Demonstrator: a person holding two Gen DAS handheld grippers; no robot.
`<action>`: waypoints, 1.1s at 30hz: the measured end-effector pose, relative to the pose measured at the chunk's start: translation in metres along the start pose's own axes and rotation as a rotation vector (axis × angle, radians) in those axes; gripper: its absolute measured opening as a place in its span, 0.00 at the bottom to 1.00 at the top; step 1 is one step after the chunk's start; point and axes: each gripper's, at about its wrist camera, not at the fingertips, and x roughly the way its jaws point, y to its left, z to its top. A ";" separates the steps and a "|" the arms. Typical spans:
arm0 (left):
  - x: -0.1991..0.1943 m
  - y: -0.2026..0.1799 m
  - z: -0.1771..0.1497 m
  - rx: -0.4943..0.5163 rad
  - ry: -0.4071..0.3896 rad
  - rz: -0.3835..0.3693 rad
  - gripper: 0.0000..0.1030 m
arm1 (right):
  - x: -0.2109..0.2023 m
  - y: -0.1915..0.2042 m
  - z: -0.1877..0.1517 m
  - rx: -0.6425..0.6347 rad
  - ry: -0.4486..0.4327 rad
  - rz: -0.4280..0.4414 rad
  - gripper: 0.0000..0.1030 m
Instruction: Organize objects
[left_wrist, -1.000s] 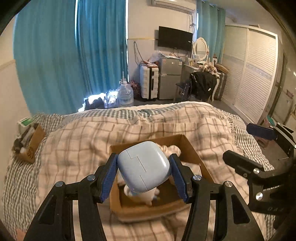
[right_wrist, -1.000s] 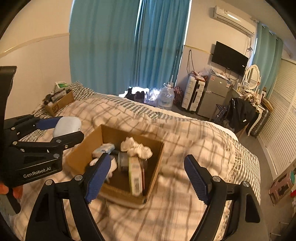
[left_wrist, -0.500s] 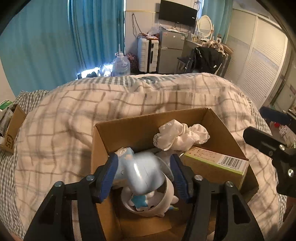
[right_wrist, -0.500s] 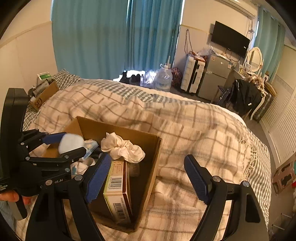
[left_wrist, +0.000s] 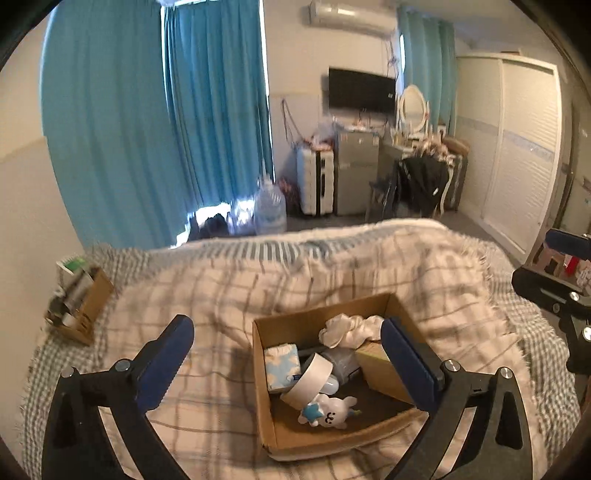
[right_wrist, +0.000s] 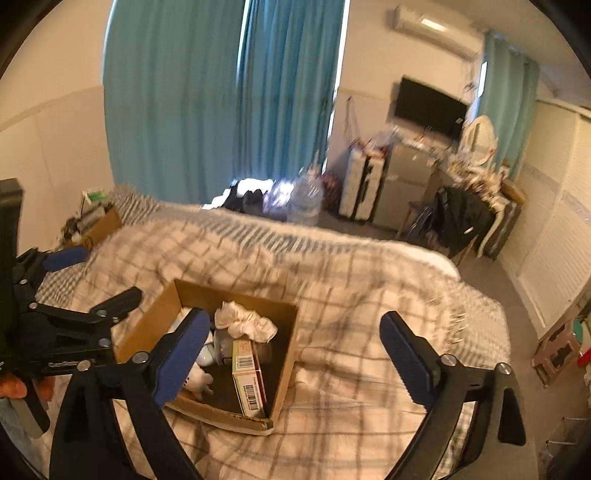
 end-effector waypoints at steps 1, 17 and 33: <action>-0.010 0.000 0.001 -0.001 -0.015 0.006 1.00 | -0.013 -0.001 0.001 0.003 -0.013 -0.016 0.96; -0.067 0.013 -0.066 -0.145 -0.106 0.063 1.00 | -0.063 0.009 -0.074 0.110 -0.135 -0.015 0.99; -0.054 0.003 -0.084 -0.126 -0.063 0.040 1.00 | -0.023 0.017 -0.091 0.117 -0.073 -0.006 0.99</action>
